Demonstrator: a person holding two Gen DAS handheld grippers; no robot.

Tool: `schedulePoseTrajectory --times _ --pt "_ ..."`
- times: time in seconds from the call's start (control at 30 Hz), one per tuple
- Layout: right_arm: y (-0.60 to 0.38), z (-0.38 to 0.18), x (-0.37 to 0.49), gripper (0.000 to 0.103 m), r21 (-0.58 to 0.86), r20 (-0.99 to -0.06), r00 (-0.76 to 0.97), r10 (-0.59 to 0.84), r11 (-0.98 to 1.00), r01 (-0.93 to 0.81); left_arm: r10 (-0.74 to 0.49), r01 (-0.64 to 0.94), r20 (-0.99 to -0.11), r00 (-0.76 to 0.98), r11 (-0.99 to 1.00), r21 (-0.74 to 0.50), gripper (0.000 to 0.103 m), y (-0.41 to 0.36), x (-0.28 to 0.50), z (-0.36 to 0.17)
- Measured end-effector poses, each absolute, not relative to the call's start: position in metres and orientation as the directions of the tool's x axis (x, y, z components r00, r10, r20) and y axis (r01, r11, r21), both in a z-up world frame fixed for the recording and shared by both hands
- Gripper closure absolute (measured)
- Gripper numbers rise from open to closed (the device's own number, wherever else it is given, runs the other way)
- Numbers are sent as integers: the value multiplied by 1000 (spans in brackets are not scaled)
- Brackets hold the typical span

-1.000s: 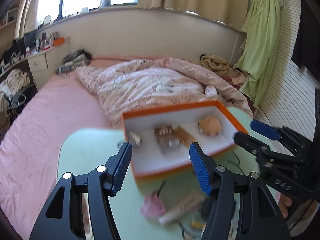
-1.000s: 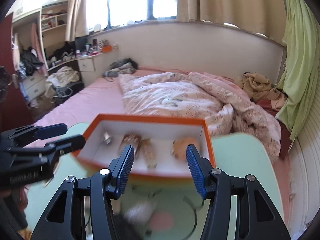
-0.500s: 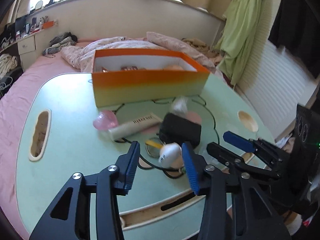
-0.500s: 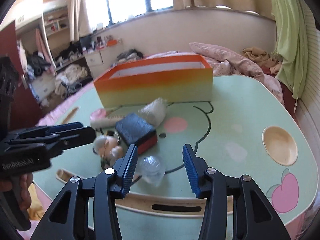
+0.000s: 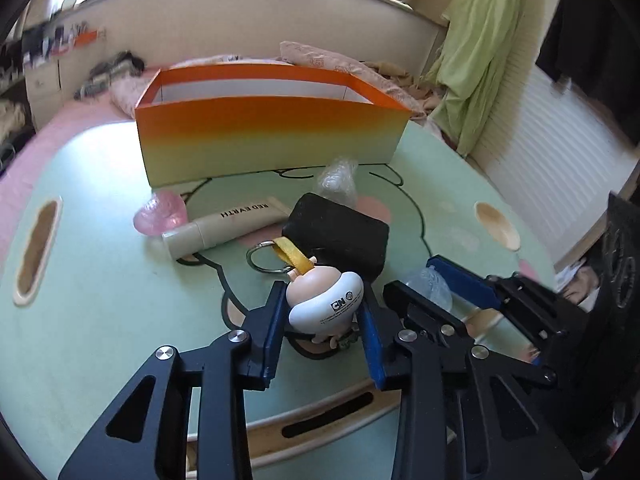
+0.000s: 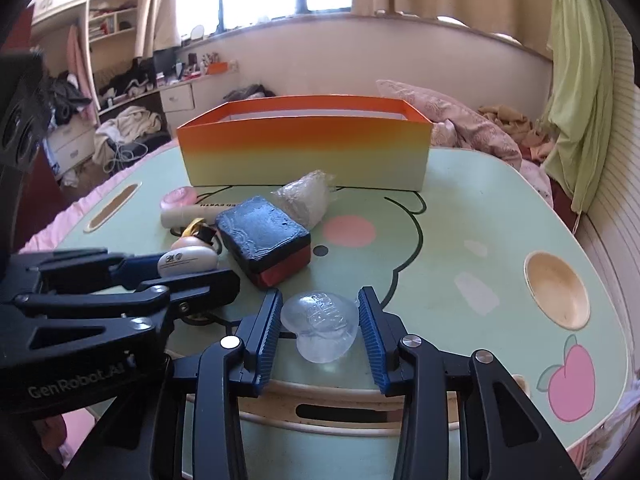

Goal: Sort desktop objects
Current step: 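Grasp the white figurine with left tool while right tool grasps the clear heart container, then carry both items over the orange box and open both tools to drop them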

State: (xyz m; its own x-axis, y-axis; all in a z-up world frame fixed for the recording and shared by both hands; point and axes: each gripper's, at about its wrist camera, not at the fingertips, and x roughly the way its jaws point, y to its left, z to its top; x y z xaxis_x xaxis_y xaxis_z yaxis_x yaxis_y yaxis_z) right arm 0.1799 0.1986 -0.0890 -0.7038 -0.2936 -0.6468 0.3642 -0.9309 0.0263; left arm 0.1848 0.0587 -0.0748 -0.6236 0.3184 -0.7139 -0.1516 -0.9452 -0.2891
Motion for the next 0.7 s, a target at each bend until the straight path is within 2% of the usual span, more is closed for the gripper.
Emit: schedulePoseTrajectory --times 0.37,0.7 --pt "210 -66 170 66 73 -632 -710 -310 -936 343 282 -127 -683 -673 -955 -269 67 31 189 -43" --pt "191 4 113 66 33 -542 -776 -323 -930 365 276 -144 -595 -755 -955 -261 67 8 130 17"
